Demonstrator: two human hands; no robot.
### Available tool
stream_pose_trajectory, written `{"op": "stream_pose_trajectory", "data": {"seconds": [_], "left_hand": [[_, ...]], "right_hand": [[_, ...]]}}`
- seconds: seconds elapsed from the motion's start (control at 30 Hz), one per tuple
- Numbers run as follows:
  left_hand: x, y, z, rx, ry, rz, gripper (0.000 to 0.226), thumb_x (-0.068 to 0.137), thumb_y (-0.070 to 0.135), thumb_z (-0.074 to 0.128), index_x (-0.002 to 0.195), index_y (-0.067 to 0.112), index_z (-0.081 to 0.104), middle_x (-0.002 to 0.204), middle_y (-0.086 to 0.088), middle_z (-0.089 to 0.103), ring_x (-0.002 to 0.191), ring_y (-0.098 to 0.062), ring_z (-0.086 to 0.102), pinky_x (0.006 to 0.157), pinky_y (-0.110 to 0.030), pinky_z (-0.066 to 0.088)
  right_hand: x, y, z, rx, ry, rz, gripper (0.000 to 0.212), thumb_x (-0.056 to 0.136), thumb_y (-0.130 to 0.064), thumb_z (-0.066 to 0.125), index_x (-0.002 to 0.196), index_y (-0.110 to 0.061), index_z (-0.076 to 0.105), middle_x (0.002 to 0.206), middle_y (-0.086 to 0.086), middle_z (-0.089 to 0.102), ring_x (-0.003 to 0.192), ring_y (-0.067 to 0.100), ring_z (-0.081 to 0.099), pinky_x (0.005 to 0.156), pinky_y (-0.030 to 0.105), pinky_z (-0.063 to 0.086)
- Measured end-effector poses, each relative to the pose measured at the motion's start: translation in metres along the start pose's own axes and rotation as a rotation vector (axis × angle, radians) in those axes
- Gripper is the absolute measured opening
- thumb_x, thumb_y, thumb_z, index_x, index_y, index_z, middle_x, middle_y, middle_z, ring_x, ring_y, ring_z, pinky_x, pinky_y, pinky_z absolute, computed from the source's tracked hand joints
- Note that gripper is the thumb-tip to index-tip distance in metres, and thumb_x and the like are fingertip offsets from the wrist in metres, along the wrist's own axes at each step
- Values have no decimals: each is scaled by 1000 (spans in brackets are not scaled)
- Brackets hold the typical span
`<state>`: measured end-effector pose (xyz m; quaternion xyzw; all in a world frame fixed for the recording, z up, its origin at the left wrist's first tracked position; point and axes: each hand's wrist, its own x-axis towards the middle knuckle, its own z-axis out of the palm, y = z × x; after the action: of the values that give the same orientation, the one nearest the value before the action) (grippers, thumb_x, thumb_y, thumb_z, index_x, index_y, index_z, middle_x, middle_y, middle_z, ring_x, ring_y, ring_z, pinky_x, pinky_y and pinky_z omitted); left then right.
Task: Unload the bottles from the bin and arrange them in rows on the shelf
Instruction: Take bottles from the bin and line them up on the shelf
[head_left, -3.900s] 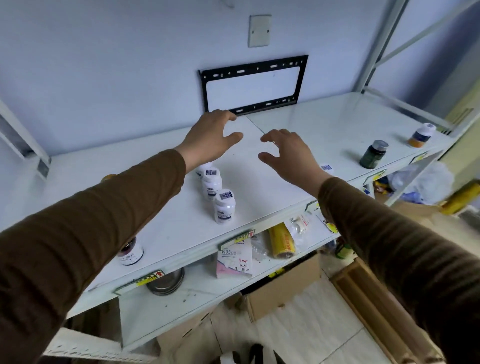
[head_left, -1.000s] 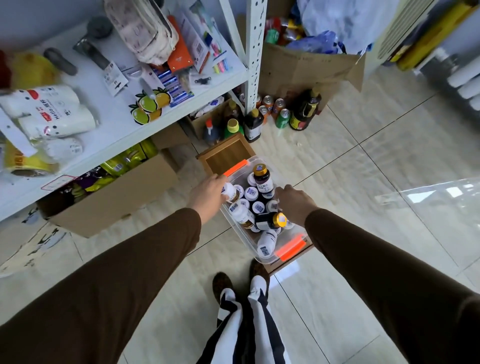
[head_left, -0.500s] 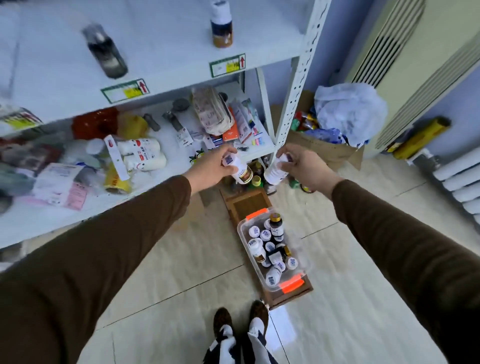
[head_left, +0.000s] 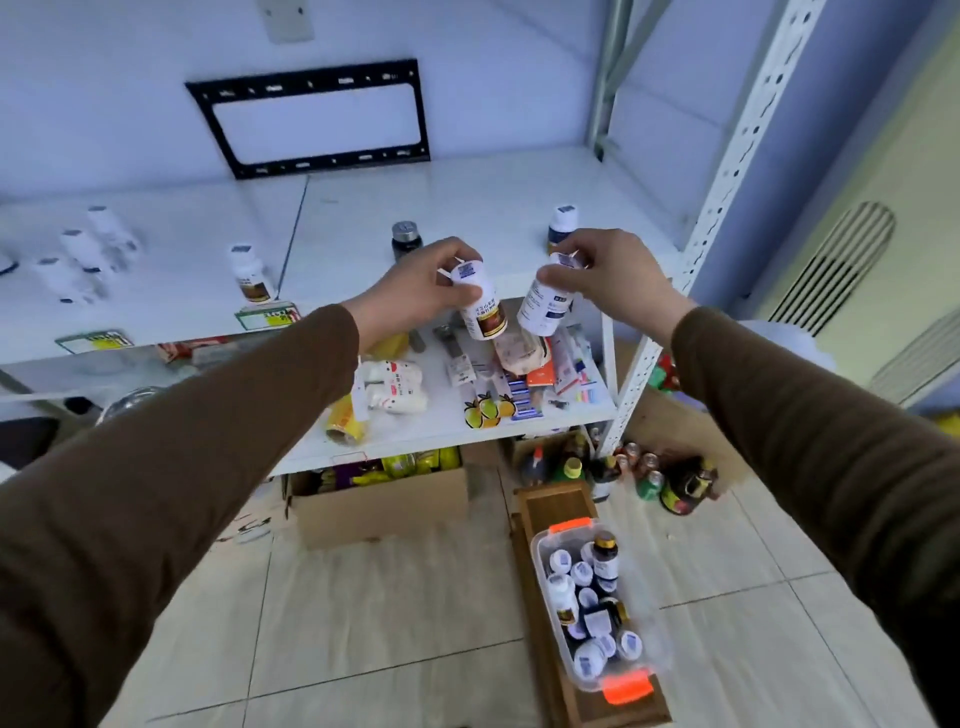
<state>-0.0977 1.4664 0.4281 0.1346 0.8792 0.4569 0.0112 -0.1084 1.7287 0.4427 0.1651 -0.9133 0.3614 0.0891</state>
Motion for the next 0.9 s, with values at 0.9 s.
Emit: {"op": "stream_pose_trajectory", "data": {"seconds": [0.9], "left_hand": [[-94, -104, -264, 33, 212, -82, 38, 90, 16, 70, 126, 22, 58, 126, -4, 61, 97, -18, 65, 85, -28, 51]], "right_hand": [[113, -240, 167, -215, -7, -166, 42, 77, -68, 60, 91, -29, 65, 87, -8, 66, 82, 17, 61, 68, 34, 48]]}}
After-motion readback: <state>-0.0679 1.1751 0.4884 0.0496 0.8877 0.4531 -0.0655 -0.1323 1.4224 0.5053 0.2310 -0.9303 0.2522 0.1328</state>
